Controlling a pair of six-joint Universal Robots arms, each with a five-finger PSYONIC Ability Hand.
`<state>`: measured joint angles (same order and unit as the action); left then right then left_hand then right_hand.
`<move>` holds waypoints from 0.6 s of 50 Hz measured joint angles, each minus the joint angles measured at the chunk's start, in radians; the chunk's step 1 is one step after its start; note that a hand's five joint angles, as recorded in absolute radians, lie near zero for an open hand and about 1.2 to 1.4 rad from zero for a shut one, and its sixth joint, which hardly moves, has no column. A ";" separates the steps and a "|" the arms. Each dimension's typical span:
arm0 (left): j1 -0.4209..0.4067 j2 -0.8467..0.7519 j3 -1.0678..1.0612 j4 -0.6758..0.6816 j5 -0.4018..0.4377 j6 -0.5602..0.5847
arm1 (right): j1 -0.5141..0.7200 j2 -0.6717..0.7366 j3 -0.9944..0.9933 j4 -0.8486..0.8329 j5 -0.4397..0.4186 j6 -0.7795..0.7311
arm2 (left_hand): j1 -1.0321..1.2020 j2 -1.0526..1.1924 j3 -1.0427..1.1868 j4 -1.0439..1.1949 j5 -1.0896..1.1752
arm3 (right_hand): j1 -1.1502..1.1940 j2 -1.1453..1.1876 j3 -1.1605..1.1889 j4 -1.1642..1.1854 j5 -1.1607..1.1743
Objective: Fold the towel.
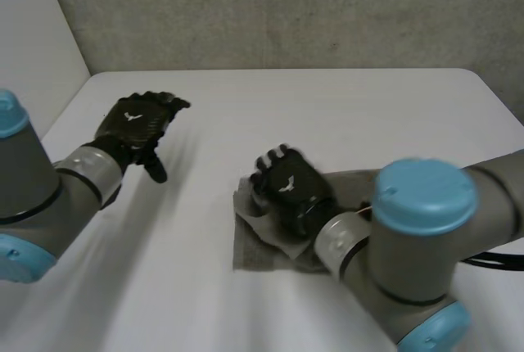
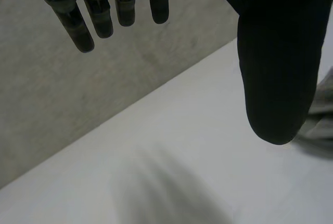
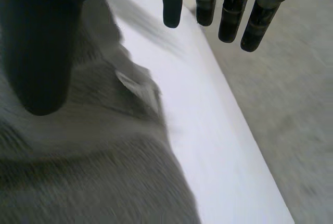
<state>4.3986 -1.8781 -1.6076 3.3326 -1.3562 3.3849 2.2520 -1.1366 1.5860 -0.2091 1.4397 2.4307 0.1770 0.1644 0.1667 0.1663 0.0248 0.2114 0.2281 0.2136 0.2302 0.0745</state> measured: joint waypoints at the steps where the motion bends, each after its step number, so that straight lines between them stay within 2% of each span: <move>1: -0.011 -0.004 0.007 0.001 -0.001 -0.001 | -0.013 -0.012 0.005 0.004 0.002 0.011 | 0.000 0.000 0.000 0.000 0.000 | 0.000 0.000 0.000 0.000 -0.001; 5: -0.061 -0.024 0.042 0.002 -0.006 -0.014 | -0.074 -0.073 0.035 0.023 0.002 0.075 | 0.000 0.000 0.000 0.000 0.000 | 0.000 0.000 0.000 0.000 -0.002; 6: -0.095 -0.042 0.067 0.002 -0.010 -0.030 | -0.126 -0.121 0.063 0.035 -0.007 0.130 | 0.000 0.000 0.000 0.000 0.000 | 0.000 0.000 0.000 0.000 -0.002; 10: -0.129 -0.063 0.091 0.002 -0.019 -0.052 | -0.190 -0.172 0.105 0.047 -0.028 0.189 | 0.000 0.000 0.000 0.000 0.000 | 0.000 0.000 0.000 0.000 -0.003; 16: -0.234 -0.143 0.141 0.001 -0.078 -0.095 | -0.427 -0.286 0.282 0.083 -0.180 0.270 | 0.000 0.000 0.000 0.000 0.000 | 0.000 0.000 0.000 0.000 -0.003; 17: -0.234 -0.143 0.141 0.001 -0.078 -0.095 | -0.427 -0.286 0.282 0.083 -0.180 0.270 | 0.000 0.000 0.000 0.000 0.000 | 0.000 0.000 0.000 0.000 -0.003; 18: -0.262 -0.167 0.150 0.001 -0.095 -0.097 | -0.487 -0.303 0.329 0.092 -0.224 0.271 | 0.000 0.000 0.000 0.000 0.000 | 0.000 0.000 0.000 0.000 -0.003; 24: -0.324 -0.227 0.162 0.000 -0.136 -0.095 | -0.627 -0.316 0.446 0.096 -0.324 0.252 | 0.000 0.000 0.000 0.000 0.000 | 0.020 0.032 0.056 0.037 0.030; 29: -0.338 -0.242 0.153 -0.006 -0.157 -0.092 | -0.687 -0.276 0.504 0.074 -0.373 0.209 | 0.000 0.000 0.000 0.000 0.000 | 0.292 0.361 0.369 0.351 0.319; 30: -0.338 -0.241 0.151 -0.006 -0.159 -0.092 | -0.693 -0.260 0.509 0.069 -0.379 0.198 | 0.000 0.000 0.000 0.000 0.000 | 0.395 0.484 0.496 0.469 0.430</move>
<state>4.0608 -2.1193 -1.4569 3.3262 -1.5156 3.2927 1.5592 -1.3970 2.0952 -0.1402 1.0611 2.6290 0.1770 0.1642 0.1669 0.1663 0.0248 0.6061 0.7124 0.7098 0.6989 0.5049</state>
